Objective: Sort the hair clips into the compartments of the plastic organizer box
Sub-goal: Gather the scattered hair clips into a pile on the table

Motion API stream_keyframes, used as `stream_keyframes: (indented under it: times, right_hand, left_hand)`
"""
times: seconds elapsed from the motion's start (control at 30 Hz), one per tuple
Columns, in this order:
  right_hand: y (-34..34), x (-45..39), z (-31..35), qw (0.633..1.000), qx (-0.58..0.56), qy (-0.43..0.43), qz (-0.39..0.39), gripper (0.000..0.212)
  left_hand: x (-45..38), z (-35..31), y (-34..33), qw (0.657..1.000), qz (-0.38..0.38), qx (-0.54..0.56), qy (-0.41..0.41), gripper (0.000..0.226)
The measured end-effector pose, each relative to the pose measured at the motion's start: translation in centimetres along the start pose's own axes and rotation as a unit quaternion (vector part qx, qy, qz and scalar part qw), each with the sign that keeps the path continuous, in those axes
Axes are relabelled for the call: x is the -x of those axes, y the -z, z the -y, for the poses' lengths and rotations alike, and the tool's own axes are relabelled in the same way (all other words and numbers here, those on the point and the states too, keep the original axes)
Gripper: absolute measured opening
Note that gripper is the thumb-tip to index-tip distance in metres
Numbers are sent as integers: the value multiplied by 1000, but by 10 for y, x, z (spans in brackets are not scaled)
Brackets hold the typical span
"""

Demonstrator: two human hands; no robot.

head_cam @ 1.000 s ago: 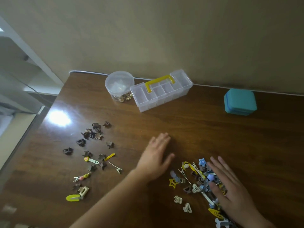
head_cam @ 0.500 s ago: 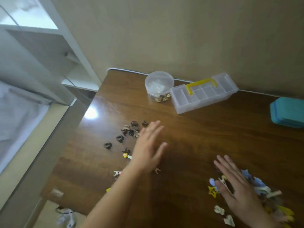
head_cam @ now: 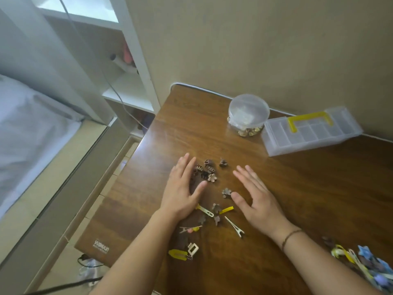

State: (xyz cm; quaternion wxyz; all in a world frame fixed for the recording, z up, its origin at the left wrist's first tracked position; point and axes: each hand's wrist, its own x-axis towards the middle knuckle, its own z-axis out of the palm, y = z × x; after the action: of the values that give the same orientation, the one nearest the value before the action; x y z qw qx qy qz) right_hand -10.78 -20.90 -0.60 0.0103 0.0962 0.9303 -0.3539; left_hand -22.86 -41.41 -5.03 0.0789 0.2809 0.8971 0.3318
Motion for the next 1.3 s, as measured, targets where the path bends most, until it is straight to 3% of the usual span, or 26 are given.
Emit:
stream_keyframes:
  times: [0.27,0.6,0.9,1.13,1.3]
  right_hand:
    - [-2,15,-9,999,19,-37,-7,63]
    - [2,125,-25,986,-14,-116,-122,58]
    - [22,194,-51,965,-10,-202,-166,63]
    - [33,218,-66,959,-36,-204,-193,51]
    - [31,212,-63,967,-40,-186,-171,57]
  left_hand:
    - [-37,-24,-18,992,81,18,-99,67]
    - [25,-97,-69,975,156,40,-150,70]
    - [66,-183,-131,957,224,37,-183,73]
    - [78,-206,-146,950,248,11,-188,71]
    - [80,-178,-103,970,180,-17,-163,61]
